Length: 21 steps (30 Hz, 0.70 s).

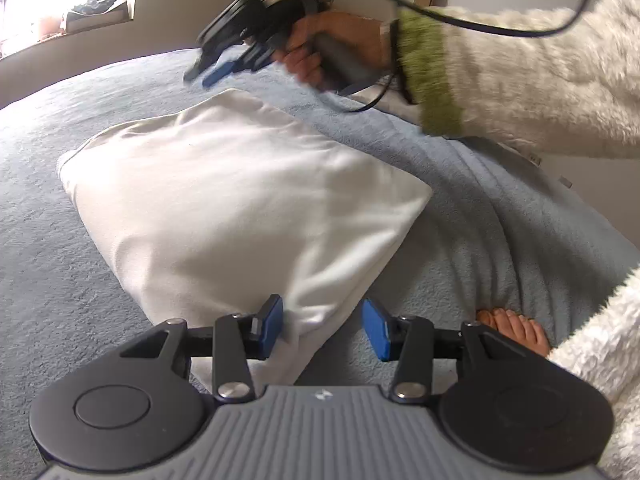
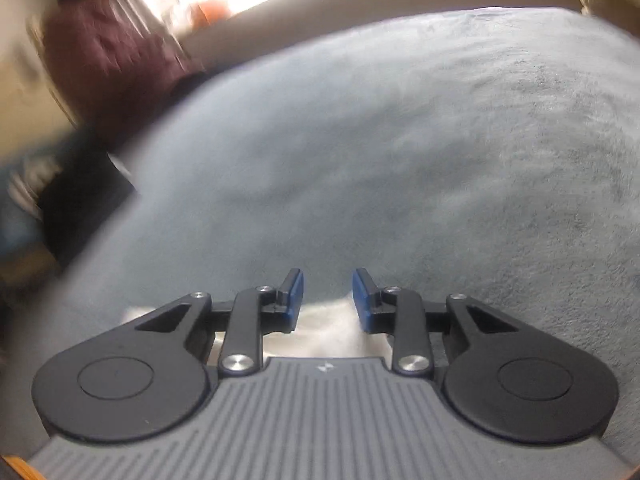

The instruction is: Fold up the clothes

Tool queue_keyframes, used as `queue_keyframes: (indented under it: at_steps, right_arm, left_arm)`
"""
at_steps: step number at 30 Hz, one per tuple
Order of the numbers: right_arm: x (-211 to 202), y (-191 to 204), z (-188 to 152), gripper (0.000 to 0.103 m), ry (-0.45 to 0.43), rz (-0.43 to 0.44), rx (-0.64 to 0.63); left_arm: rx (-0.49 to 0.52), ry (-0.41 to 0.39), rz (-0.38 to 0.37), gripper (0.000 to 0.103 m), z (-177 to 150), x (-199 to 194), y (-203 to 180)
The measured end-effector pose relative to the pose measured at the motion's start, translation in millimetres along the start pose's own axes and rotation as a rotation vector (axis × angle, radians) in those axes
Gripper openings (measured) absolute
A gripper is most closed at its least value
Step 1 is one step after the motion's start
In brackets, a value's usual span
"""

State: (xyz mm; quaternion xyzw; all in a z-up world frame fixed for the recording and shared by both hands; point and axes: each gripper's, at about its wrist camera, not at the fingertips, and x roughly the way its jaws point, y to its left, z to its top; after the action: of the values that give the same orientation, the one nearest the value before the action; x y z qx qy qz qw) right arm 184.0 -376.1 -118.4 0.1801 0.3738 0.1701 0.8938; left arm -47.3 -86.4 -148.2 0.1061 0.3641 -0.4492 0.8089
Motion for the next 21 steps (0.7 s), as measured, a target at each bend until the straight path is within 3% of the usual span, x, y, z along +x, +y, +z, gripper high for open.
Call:
queue_keyframes:
  at_steps: [3,6,7,9,13,21]
  right_arm:
    - [-19,-2,-12,0.028,0.064,0.114,-0.092]
    - [-23,1,-37,0.029,0.197,0.158,-0.206]
    - [-20,-3,-40,0.027,0.203,0.157,-0.198]
    - [-11,-16,-40,0.02,0.17,0.137,-0.128]
    - [-24,-28,-30,0.024,-0.027,0.017,-0.005]
    - [-76,-47,-59,0.026,-0.003,0.123,0.033]
  left_arm:
    - [0.011,0.014,0.01,0.046,2,1,-2]
    - [0.025,0.031,0.016,0.048,4,1,-3]
    - [0.03,0.037,0.02,0.049,5,2,-5]
    - [0.044,0.049,0.029,0.05,7,4,-9]
    - [0.061,0.072,0.053,0.05,11,5,-16]
    - [0.083,0.107,0.08,0.052,16,7,-20]
